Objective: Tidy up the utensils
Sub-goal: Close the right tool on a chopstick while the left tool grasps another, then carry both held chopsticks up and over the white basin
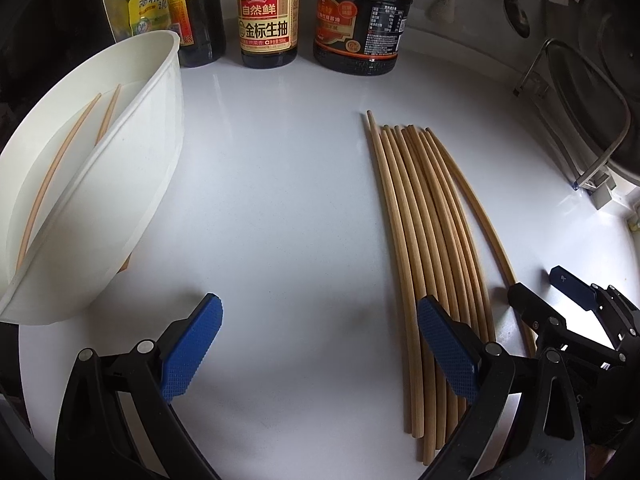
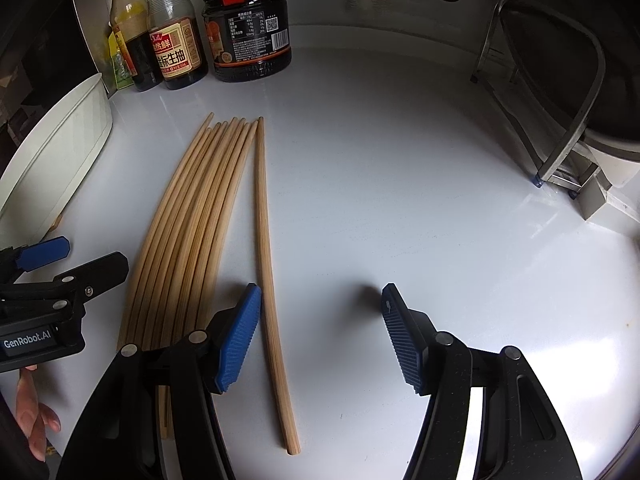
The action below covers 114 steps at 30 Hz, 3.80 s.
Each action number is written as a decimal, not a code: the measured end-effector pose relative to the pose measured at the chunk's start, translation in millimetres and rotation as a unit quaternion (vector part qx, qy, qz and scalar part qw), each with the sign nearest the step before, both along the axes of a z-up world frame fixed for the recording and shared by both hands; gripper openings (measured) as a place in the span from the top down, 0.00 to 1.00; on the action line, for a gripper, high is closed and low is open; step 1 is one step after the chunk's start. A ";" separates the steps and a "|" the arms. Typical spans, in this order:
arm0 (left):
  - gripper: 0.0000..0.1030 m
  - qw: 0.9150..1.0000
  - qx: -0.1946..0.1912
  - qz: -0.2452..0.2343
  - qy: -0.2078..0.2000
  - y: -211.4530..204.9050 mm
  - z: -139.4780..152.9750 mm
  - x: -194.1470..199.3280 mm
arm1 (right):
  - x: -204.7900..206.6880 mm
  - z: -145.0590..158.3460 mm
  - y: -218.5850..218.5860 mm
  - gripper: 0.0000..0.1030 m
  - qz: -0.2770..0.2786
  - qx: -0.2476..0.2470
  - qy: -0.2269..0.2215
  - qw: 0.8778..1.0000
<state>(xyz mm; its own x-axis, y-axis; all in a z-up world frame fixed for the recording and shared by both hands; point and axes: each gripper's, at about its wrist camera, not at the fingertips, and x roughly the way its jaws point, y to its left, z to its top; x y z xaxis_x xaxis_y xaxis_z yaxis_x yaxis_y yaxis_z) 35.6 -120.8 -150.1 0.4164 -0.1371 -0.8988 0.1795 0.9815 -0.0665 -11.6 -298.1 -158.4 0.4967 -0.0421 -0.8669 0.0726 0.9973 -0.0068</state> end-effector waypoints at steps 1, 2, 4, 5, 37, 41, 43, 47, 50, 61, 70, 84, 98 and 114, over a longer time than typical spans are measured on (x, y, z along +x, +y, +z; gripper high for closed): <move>0.07 1.000 0.003 -0.002 -0.001 -1.9 -0.7 -0.6 | -0.4 0.2 -2.3 0.42 -0.002 0.001 -0.001 1.000; 0.07 1.000 0.006 -0.005 -0.002 -3.8 -1.2 -1.2 | -1.4 0.2 -4.5 0.42 -0.003 0.003 -0.002 1.000; 0.07 1.000 0.010 -0.007 -0.002 -6.3 -2.6 -1.5 | -1.7 0.2 -7.1 0.42 -0.004 0.010 -0.004 1.000; 0.07 1.000 0.011 -0.007 -0.001 -7.2 -3.9 -1.1 | -1.7 0.0 -7.5 0.42 -0.005 0.010 -0.003 1.000; 0.07 0.999 0.040 0.000 -0.034 6.0 -0.6 -7.6 | 0.6 4.1 -17.3 0.42 -0.014 0.010 -0.017 1.000; 0.07 0.998 0.049 -0.009 -0.031 -0.4 -1.7 -6.3 | 1.8 0.8 -20.5 0.42 -0.012 0.006 -0.010 1.000; 0.07 0.998 0.050 -0.011 -0.027 -0.7 -1.3 -7.1 | 1.7 1.0 -21.7 0.42 -0.011 0.008 -0.011 1.000; 0.07 0.998 0.061 -0.017 -0.022 -2.7 -4.5 -6.4 | 2.4 0.9 -22.9 0.42 -0.013 0.009 -0.013 1.000; 0.07 0.998 0.063 -0.016 -0.019 -3.2 -7.2 -3.7 | 3.0 1.4 -22.3 0.42 -0.012 0.009 -0.013 1.000; 0.05 0.998 0.053 -0.009 -0.012 -9.5 -8.4 13.9 | 7.2 1.3 -18.2 0.42 -0.002 -0.010 -0.015 1.000; 0.12 0.998 0.056 -0.001 -0.009 -14.1 -5.4 21.2 | 13.5 2.9 -6.5 0.51 0.023 -0.010 -0.017 1.000; 0.93 0.999 0.031 -0.042 -0.003 -31.8 3.3 19.7 | 17.0 -0.7 9.5 0.94 0.049 -0.021 -0.014 0.998; 0.93 0.999 -0.026 -0.044 -0.004 -9.8 52.7 21.5 | 9.3 37.4 12.7 0.94 0.010 0.048 -0.028 0.998; 0.93 0.996 -0.004 0.056 -0.074 167.5 127.9 56.0 | 72.2 117.7 164.5 0.94 0.107 0.098 -0.082 0.986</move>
